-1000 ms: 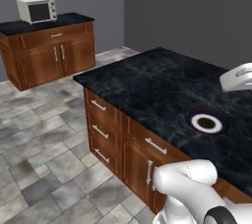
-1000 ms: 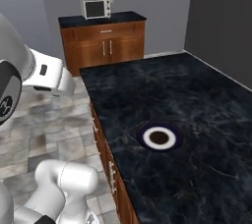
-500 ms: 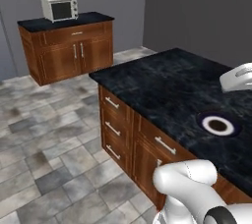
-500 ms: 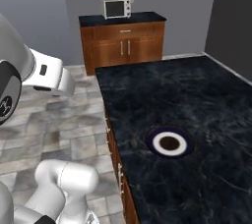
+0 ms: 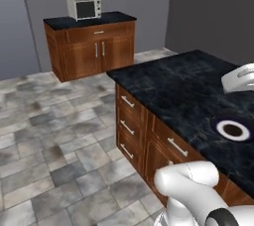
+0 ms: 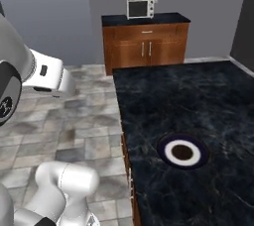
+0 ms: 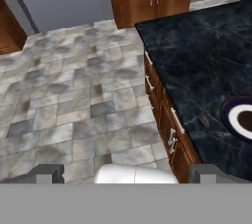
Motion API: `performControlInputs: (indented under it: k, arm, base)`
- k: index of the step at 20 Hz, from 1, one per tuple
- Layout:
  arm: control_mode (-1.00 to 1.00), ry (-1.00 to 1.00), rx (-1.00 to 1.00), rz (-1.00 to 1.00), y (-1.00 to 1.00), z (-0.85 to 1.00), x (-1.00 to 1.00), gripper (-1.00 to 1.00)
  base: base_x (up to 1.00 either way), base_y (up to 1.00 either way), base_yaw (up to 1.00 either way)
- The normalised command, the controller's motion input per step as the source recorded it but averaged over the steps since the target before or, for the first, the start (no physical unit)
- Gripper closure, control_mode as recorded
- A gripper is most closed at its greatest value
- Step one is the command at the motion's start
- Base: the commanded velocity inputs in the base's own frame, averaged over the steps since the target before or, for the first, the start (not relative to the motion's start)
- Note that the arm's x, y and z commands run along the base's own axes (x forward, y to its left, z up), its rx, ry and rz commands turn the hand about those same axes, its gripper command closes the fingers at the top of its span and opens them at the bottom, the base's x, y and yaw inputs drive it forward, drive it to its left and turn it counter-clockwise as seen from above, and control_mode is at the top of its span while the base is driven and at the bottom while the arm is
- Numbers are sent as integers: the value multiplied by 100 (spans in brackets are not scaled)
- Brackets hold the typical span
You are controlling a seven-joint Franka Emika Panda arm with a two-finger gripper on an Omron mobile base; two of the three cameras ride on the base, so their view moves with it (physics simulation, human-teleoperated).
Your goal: Move the bowls from the cabinet to the plates on the dining table.
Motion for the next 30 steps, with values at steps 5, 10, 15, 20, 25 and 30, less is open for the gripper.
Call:
performControlInputs:
  k: [5,10,15,20,25,30]
  arm:
    - [100,0,0,0,0,0,0,-100]
    - [100,0,0,0,0,0,0,-100]
    - [100,0,0,0,0,0,0,-100]
    - [100,0,0,0,0,0,0,-100]
    - [100,0,0,0,0,0,0,-100]
    - [100,0,0,0,0,0,0,-100]
  base:
    - [0,0,25]
    - [0,0,25]
    - [0,0,25]
    - [0,0,25]
    - [0,0,25]
    - [0,0,25]
